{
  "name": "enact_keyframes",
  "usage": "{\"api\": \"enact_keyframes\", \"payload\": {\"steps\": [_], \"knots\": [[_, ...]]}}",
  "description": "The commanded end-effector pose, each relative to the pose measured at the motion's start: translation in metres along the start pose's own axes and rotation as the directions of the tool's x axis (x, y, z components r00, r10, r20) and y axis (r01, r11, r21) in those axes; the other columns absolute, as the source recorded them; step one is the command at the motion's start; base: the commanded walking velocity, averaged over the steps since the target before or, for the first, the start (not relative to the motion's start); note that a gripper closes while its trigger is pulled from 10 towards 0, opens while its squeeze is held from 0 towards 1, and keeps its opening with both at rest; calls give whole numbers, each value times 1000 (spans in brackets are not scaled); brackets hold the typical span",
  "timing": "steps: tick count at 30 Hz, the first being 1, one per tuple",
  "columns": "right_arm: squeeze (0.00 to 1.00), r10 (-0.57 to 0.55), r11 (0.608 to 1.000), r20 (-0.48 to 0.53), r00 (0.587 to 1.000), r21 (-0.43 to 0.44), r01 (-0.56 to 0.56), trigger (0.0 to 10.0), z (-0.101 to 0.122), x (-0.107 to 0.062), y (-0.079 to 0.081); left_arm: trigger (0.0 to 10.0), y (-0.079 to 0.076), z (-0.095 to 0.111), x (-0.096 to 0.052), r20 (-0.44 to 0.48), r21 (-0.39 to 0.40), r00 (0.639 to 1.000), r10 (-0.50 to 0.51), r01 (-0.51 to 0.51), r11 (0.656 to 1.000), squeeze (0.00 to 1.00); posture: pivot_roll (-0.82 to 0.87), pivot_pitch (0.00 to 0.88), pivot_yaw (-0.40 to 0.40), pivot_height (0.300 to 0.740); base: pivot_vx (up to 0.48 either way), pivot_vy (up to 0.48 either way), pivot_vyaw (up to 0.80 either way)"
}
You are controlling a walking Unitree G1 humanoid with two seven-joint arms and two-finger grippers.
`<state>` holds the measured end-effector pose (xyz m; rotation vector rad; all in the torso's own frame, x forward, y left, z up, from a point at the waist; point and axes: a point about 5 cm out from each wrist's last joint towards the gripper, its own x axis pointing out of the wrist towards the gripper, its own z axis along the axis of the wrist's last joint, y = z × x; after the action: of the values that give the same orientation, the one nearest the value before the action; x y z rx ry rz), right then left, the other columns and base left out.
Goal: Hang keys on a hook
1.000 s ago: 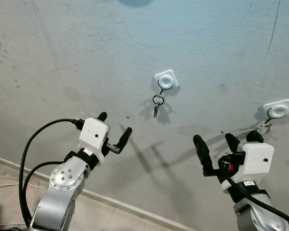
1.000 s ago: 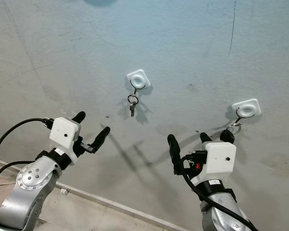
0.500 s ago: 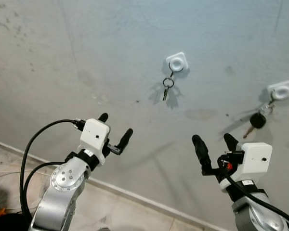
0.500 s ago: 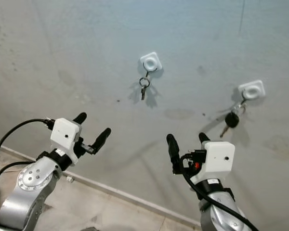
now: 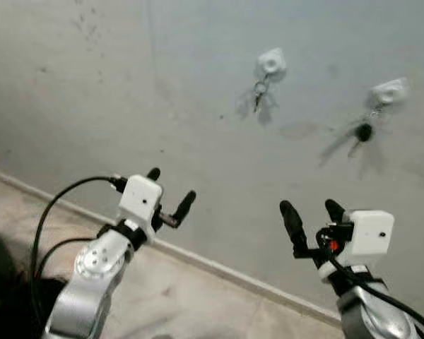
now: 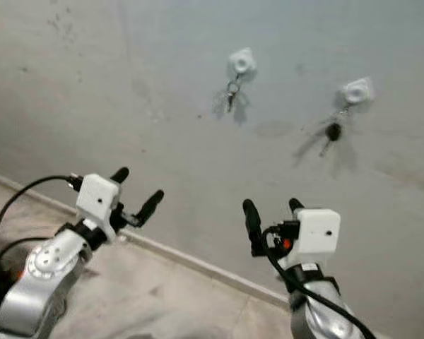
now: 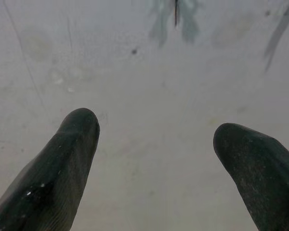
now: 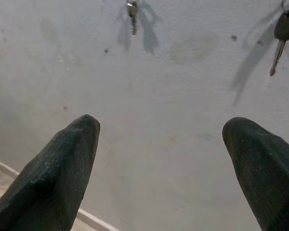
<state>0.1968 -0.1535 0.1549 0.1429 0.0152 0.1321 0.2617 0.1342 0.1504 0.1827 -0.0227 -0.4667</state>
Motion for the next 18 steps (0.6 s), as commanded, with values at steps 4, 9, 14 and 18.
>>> {"api": "enact_keyframes", "payload": {"steps": [4,9,14,18], "knots": [[980,-25,1000,-1,1000,-4,25,10000,1,2,-6,10000,-3,1,3,0,-6,1000,-18,18,1000,0,114,0,-48,740,-341,0,0],[980,-43,999,7,999,-1,43,10000,2,5,-9,10000,-5,3,8,14,-13,1000,-27,27,1000,0,104,0,-50,740,-338,0,0],[969,-56,998,9,998,-2,56,10000,3,8,-12,10000,-6,4,11,20,-21,999,-31,32,999,0,98,0,-50,740,-337,0,-110],[969,-56,998,3,998,-2,56,10000,2,8,-12,10000,-8,4,12,21,-27,999,-34,35,999,0,95,0,-49,740,-337,0,-670]]}}
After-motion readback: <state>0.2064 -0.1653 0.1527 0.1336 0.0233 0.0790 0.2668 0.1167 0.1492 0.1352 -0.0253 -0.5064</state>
